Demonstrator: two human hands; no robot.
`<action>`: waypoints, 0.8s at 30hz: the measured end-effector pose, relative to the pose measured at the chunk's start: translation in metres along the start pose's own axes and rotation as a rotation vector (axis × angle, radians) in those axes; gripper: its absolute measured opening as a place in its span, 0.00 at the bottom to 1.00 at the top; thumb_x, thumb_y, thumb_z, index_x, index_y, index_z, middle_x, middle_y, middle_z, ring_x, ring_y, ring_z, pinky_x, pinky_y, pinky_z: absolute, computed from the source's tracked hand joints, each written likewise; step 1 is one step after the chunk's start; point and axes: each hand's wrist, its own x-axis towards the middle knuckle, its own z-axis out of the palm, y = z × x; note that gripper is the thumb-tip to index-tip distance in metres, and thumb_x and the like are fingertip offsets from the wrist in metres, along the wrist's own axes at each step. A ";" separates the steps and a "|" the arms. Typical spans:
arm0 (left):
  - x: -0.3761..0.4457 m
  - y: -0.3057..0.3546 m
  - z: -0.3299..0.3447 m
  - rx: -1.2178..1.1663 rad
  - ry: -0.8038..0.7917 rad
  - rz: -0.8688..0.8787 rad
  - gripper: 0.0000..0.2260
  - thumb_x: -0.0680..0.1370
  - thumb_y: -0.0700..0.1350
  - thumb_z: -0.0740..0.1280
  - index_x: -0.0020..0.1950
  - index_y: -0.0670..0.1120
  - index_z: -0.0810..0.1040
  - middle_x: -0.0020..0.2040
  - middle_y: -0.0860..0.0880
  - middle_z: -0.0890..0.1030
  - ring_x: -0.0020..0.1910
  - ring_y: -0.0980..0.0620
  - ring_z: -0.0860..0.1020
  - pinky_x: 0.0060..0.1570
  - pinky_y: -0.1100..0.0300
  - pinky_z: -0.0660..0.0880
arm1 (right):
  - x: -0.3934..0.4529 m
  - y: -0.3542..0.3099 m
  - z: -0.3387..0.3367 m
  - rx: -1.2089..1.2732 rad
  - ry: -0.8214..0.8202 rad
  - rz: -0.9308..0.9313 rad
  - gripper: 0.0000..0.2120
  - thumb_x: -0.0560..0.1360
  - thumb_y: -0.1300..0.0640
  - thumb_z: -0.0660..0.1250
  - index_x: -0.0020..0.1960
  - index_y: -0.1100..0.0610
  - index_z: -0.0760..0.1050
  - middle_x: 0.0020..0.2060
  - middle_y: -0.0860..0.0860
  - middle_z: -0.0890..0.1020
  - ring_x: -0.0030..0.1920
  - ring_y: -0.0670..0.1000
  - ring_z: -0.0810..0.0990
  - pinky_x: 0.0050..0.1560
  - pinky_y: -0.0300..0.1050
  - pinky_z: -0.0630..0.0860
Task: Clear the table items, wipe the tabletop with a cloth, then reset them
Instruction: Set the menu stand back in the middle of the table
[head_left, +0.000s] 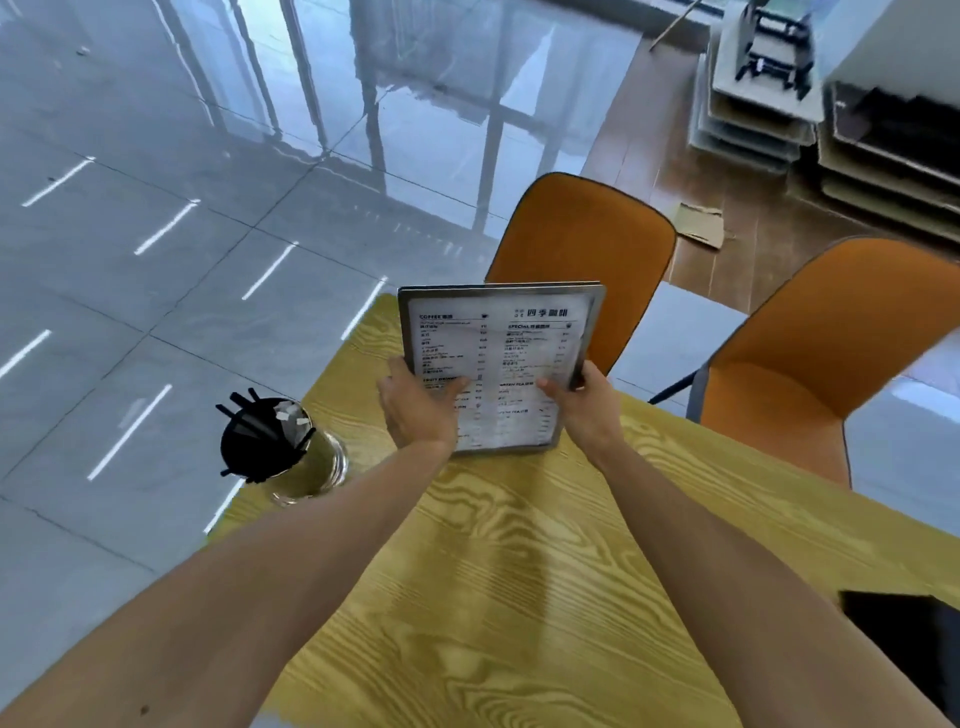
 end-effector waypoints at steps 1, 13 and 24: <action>-0.015 0.002 0.008 0.000 -0.028 0.019 0.29 0.64 0.55 0.83 0.54 0.44 0.71 0.52 0.43 0.78 0.51 0.41 0.79 0.45 0.42 0.80 | -0.010 0.010 -0.017 0.002 0.030 0.002 0.15 0.74 0.50 0.75 0.57 0.54 0.76 0.52 0.46 0.83 0.51 0.48 0.82 0.49 0.51 0.82; -0.193 0.012 0.098 0.051 -0.331 0.235 0.27 0.64 0.57 0.82 0.51 0.49 0.70 0.47 0.51 0.73 0.46 0.48 0.74 0.40 0.54 0.69 | -0.139 0.119 -0.194 0.120 0.314 0.129 0.15 0.74 0.51 0.75 0.59 0.49 0.78 0.50 0.41 0.84 0.47 0.39 0.82 0.44 0.41 0.79; -0.279 0.003 0.131 0.100 -0.444 0.312 0.27 0.65 0.55 0.82 0.53 0.46 0.71 0.49 0.48 0.73 0.47 0.45 0.76 0.40 0.52 0.73 | -0.202 0.169 -0.255 0.127 0.431 0.209 0.13 0.73 0.53 0.76 0.57 0.51 0.79 0.48 0.41 0.84 0.47 0.38 0.81 0.40 0.33 0.77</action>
